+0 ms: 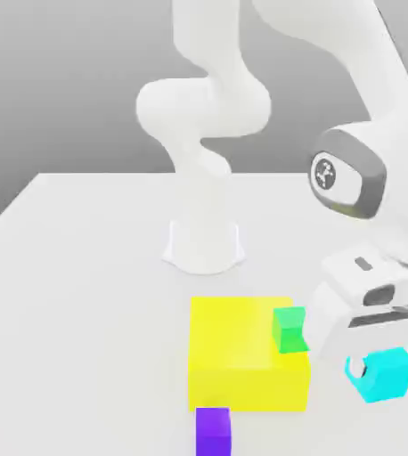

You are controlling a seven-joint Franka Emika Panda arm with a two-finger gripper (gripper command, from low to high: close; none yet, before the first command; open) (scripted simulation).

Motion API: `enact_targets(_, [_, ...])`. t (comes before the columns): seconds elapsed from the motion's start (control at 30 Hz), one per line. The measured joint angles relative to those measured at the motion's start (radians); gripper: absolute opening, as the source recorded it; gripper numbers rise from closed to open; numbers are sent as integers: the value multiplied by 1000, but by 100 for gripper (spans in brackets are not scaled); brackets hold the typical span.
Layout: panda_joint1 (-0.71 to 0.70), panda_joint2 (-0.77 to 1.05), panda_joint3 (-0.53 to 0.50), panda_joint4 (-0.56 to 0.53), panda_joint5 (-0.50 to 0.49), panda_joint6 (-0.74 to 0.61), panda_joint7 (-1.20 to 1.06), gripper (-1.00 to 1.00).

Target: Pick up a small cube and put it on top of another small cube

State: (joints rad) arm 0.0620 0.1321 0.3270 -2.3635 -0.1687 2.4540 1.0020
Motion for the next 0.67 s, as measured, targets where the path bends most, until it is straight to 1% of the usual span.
enact_targets(0.2, [-11,-219,-18,-161,129,-35,-155,-100])
enact_targets(0.37, [20,-404,-68,-296,250,-66,-295,-100])
enact_targets(0.43, [24,-414,-76,-334,271,-34,-321,-100])
enact_targets(0.53, [11,-333,-62,-367,261,79,-316,-100])
enact_targets(0.57, [9,-302,-60,-376,253,119,-310,100])
enact_targets(0.67, [9,-302,-60,-376,253,119,-310,100])
